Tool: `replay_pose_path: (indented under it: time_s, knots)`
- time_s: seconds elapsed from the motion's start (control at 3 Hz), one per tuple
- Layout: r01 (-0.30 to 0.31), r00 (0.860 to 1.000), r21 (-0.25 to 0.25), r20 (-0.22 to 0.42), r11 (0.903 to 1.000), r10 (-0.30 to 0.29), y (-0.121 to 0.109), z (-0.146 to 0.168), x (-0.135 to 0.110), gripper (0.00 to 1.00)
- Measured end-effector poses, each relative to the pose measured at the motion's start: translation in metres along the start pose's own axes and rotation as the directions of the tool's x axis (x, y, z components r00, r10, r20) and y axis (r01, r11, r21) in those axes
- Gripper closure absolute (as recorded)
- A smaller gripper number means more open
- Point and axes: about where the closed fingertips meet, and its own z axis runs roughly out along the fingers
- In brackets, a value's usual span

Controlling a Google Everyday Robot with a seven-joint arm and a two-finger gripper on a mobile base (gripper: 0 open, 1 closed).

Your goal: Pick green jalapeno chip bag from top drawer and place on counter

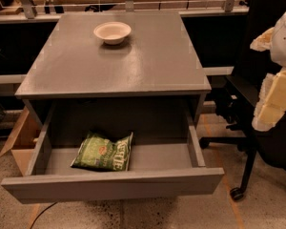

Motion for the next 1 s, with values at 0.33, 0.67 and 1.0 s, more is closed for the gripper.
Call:
replay_pose_path:
  time_s: [0.33,0.67,1.0]
  knots:
    - [0.0,1.0,0.0,0.0,1.0,0.0,0.0,0.0,0.0,0.0]
    - [-0.031,0.998,-0.034,0.05,0.9989,0.032,0.002,0.027,-0.01,0.0]
    - [-0.08,0.986,-0.102,0.139,0.9916,0.094,0.015,0.078,-0.031,0.0]
